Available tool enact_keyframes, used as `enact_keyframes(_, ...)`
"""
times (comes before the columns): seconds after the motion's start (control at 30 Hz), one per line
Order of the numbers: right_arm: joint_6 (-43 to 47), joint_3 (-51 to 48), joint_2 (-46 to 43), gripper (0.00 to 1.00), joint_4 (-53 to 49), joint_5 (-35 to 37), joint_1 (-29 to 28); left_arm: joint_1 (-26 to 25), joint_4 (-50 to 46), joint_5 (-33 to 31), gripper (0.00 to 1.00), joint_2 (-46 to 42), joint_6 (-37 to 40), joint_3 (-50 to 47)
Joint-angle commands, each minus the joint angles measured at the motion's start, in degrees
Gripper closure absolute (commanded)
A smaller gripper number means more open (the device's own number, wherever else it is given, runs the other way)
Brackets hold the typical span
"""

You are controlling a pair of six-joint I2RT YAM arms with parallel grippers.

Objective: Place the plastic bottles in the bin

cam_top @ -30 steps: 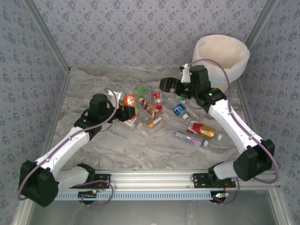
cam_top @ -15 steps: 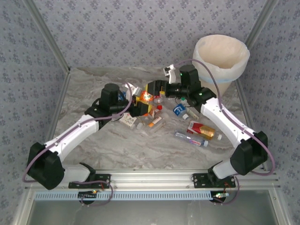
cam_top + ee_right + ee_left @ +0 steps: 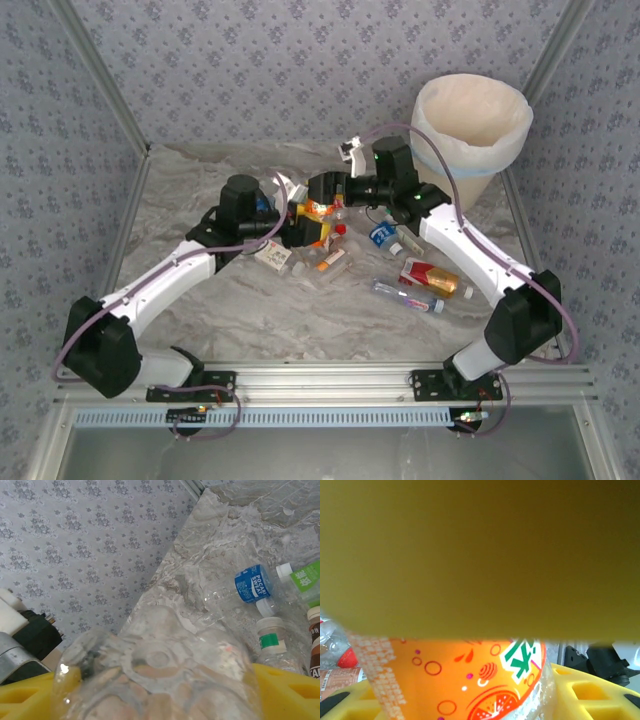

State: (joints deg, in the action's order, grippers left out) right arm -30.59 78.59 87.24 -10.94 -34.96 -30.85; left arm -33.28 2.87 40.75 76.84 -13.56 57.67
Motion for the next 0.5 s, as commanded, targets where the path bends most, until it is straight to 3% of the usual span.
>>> enact_keyframes(0.0,1.7,1.3,0.0,0.26,0.1,-0.3,-0.9,-0.5,1.9,1.8,0.59,0.4,-0.4,2.8)
enact_keyframes(0.17,2.3,0.8,-0.7,0.42,-0.1,1.1,-0.6,-0.5,0.1,0.5,0.55,0.8,-0.9,3.8)
enact_keyframes(0.27,2.4,0.7,-0.8,0.45,-0.3,0.6,-0.4,-0.5,0.2,-0.4,0.48,0.7,-1.5,3.5)
enact_keyframes(0.47,2.5,-0.4,-2.1,0.47,-0.6,2.3,0.6,-0.4,0.2,-0.9,0.21,0.0,-2.2,2.9)
